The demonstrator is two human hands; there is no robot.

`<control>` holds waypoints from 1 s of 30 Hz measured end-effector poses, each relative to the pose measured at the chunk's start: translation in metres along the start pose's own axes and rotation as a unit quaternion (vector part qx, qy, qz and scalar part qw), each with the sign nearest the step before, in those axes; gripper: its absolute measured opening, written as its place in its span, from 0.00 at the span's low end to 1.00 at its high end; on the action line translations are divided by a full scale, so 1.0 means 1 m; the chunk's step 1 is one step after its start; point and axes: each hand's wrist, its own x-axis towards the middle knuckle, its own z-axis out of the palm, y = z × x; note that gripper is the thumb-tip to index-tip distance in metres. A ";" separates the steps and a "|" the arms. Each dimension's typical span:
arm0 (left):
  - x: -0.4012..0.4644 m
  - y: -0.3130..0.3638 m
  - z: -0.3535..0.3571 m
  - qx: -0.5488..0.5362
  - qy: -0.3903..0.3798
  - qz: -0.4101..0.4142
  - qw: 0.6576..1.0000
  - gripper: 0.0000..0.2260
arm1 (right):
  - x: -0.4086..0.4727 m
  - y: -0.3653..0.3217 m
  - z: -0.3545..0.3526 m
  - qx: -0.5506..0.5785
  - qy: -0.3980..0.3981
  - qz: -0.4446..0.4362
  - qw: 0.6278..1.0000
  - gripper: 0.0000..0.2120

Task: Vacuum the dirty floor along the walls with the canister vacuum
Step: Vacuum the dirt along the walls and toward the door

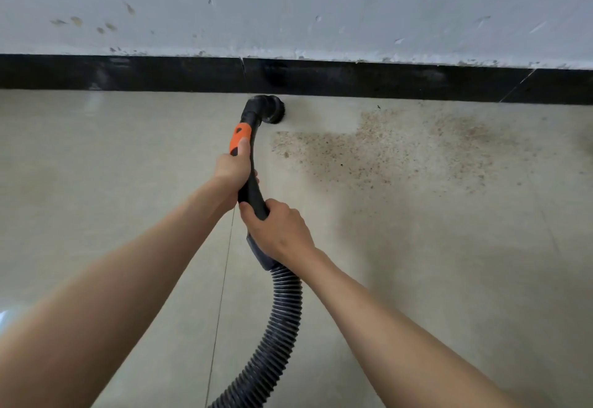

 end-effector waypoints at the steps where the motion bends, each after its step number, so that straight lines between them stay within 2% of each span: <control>1: -0.003 -0.004 -0.001 -0.003 0.005 0.003 1.000 0.24 | -0.003 0.002 0.002 -0.001 -0.004 -0.002 1.000 0.20; 14: -0.036 -0.043 0.008 0.013 0.023 0.007 1.000 0.20 | -0.046 0.035 0.011 0.028 -0.011 0.005 1.000 0.18; 30: -0.051 -0.030 0.041 0.045 -0.065 0.032 0.996 0.18 | -0.061 0.047 -0.004 0.055 0.056 0.054 0.995 0.19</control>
